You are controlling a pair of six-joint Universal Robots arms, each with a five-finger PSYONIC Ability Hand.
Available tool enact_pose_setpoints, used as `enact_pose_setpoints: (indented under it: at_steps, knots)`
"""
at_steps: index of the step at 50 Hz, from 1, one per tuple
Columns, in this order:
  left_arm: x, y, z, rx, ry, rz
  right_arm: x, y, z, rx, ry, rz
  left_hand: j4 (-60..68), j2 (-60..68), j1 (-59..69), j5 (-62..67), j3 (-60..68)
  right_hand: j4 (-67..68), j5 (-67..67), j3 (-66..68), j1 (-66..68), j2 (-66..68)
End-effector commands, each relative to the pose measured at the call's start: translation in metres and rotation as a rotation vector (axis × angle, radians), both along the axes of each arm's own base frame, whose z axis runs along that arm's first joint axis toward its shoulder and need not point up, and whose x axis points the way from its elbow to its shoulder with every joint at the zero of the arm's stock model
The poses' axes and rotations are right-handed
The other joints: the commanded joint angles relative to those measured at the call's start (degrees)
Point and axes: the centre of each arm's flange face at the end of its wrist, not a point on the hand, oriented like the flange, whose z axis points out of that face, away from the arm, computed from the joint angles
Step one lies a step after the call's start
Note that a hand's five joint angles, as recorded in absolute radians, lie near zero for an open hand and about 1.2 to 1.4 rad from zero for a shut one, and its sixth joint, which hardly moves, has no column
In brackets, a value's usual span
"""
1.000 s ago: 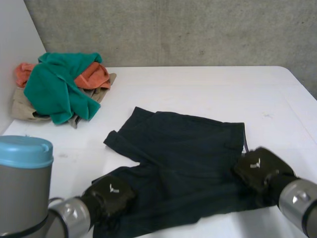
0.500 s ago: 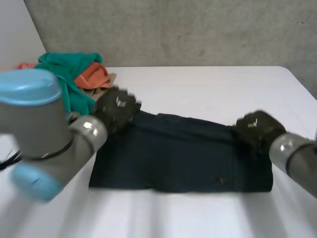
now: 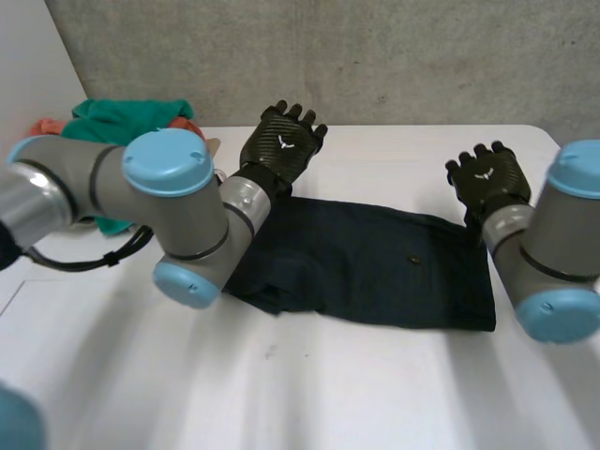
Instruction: Fold the laundry.
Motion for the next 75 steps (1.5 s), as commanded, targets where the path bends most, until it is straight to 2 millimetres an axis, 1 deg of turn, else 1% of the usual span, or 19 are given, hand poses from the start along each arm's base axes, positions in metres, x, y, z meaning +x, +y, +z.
enact_pose_setpoints:
  at_steps: [1,8,13,17,25,28,31,32,33,35,40,45,58,59,60,62,66,70,75]
  knots:
    - [0.024,0.037,0.008,0.072,-0.009,-0.012,-0.024,0.072,-0.018,0.366,-0.070,0.018,-1.46,-1.60,-1.02,-2.46,-1.85,-1.76,-2.37,-1.75,-2.86,-2.04]
    - [0.033,0.051,0.000,0.109,-0.002,-0.014,-0.044,0.069,-0.040,0.473,-0.218,0.018,-1.46,-1.60,-1.02,-2.46,-1.85,1.15,0.54,1.15,0.05,0.86]
    - [0.032,0.051,-0.002,0.110,0.003,-0.015,-0.046,0.051,-0.056,0.404,-0.224,0.013,-1.46,-1.60,-1.02,-2.46,-1.85,68.12,67.51,68.13,67.02,67.84]
    - [0.034,0.052,0.002,0.106,0.008,-0.013,-0.059,0.043,-0.053,0.338,-0.158,-0.080,-1.46,-1.60,-1.02,-2.46,-1.85,68.24,67.63,68.25,67.14,67.96]
    - [0.044,0.060,0.027,0.067,0.038,-0.006,-0.088,0.044,-0.006,0.093,0.224,-0.095,-1.46,-1.60,-1.02,-2.46,-1.85,68.24,67.63,68.25,67.14,67.96]
    - [0.048,0.063,0.032,0.067,0.050,-0.003,-0.069,0.045,0.012,0.003,0.269,-0.038,-1.46,-1.60,-1.02,-2.46,-1.85,68.24,67.63,68.25,67.14,67.96]
    - [0.051,0.066,0.032,0.085,0.064,-0.003,-0.026,0.058,0.022,-0.035,0.188,0.087,-1.46,-1.60,-1.02,-2.46,-1.85,68.24,67.63,68.25,67.14,67.96]
    - [0.051,0.067,0.031,0.093,0.066,-0.003,-0.018,0.062,0.020,-0.020,0.167,0.110,-1.46,-1.60,-1.02,-2.46,-1.85,60.64,60.03,60.65,59.54,60.35]
    - [0.052,0.068,0.030,0.099,0.070,-0.003,-0.007,0.069,0.009,0.043,0.114,0.145,-1.46,-1.60,-1.02,-2.46,-1.85,16.27,15.66,16.27,15.17,15.98]
    - [0.054,0.070,0.029,0.119,0.080,-0.003,-0.004,0.073,-0.002,0.117,0.057,0.146,-1.46,-1.60,-1.02,-2.46,-1.85,0.02,-0.59,0.03,-1.08,-0.26]
    - [0.057,0.074,0.026,0.157,0.104,-0.004,-0.010,0.082,-0.016,0.294,-0.165,0.087,-1.46,-1.60,-1.02,-2.46,-1.85,1.01,0.41,1.02,-0.09,0.73]
    - [0.057,0.076,0.024,0.183,0.122,-0.006,-0.040,0.070,-0.032,0.414,-0.353,-0.028,-1.46,-1.60,-1.02,-2.46,-1.85,4.53,3.92,4.54,3.43,4.24]
    - [0.056,0.077,0.022,0.192,0.127,-0.010,-0.054,0.058,-0.062,0.495,-0.390,-0.031,-1.46,-1.60,-1.02,-2.46,-1.85,18.66,18.05,18.67,17.56,18.37]
    - [0.056,0.077,0.022,0.192,0.127,-0.010,-0.054,0.058,-0.063,0.495,-0.390,-0.031,-1.46,-1.60,-1.02,-2.46,-1.85,24.17,23.57,24.18,23.07,23.89]
    - [0.056,0.077,0.022,0.193,0.126,-0.009,-0.055,0.056,-0.066,0.490,-0.386,-0.033,-1.46,-1.60,-1.02,-2.46,-1.85,56.20,55.59,56.21,55.10,55.92]
    - [0.056,0.077,0.021,0.195,0.125,-0.010,-0.057,0.053,-0.066,0.476,-0.386,-0.042,-1.46,-1.60,-1.02,-2.46,-1.85,68.24,67.63,68.25,67.14,67.95]
    - [0.058,0.079,0.019,0.201,0.121,-0.009,-0.061,0.050,-0.057,0.384,-0.338,-0.058,-1.46,-1.60,-1.02,-2.46,-1.85,68.24,67.63,68.25,67.14,67.96]
    - [0.060,0.081,0.025,0.191,0.128,-0.009,-0.075,0.045,-0.014,0.187,-0.204,-0.068,-1.46,-1.60,-1.02,-2.46,-1.85,68.24,67.63,68.25,67.14,67.96]
    - [0.065,0.086,0.030,0.183,0.133,-0.007,-0.096,0.032,0.011,0.069,0.098,-0.077,-1.46,-1.60,-1.02,-2.46,-1.85,68.24,67.63,68.25,67.14,67.96]
